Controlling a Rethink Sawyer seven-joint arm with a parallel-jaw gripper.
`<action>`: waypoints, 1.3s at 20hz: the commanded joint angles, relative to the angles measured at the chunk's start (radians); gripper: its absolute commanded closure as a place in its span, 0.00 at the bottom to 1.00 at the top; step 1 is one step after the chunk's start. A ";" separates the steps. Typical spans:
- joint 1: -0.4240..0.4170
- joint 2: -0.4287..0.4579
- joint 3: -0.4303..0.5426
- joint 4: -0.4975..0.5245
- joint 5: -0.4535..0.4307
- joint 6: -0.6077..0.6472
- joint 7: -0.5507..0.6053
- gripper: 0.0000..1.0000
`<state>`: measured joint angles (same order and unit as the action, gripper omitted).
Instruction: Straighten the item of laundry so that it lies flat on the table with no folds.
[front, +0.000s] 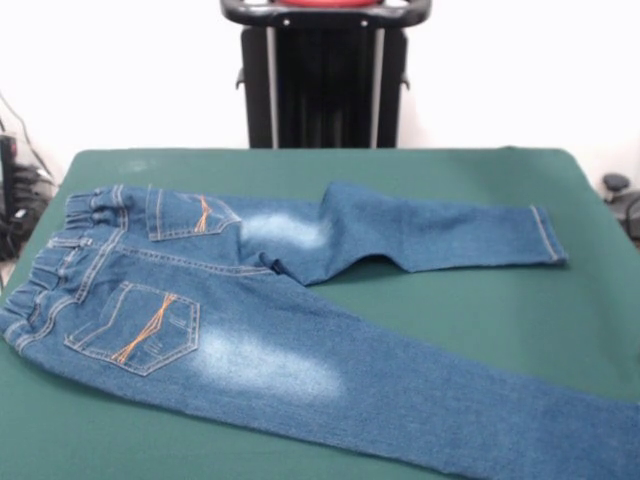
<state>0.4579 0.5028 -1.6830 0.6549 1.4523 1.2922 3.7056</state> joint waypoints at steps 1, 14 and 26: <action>0.161 -0.055 0.273 0.177 -0.136 0.012 -0.062 0.00; 0.257 -0.160 0.497 0.386 -0.323 -0.170 -0.187 0.00; 0.268 -0.273 0.655 0.460 -0.496 -0.286 -0.176 0.00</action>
<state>0.7187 0.2735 -1.2301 1.0406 1.0521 1.0756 3.7054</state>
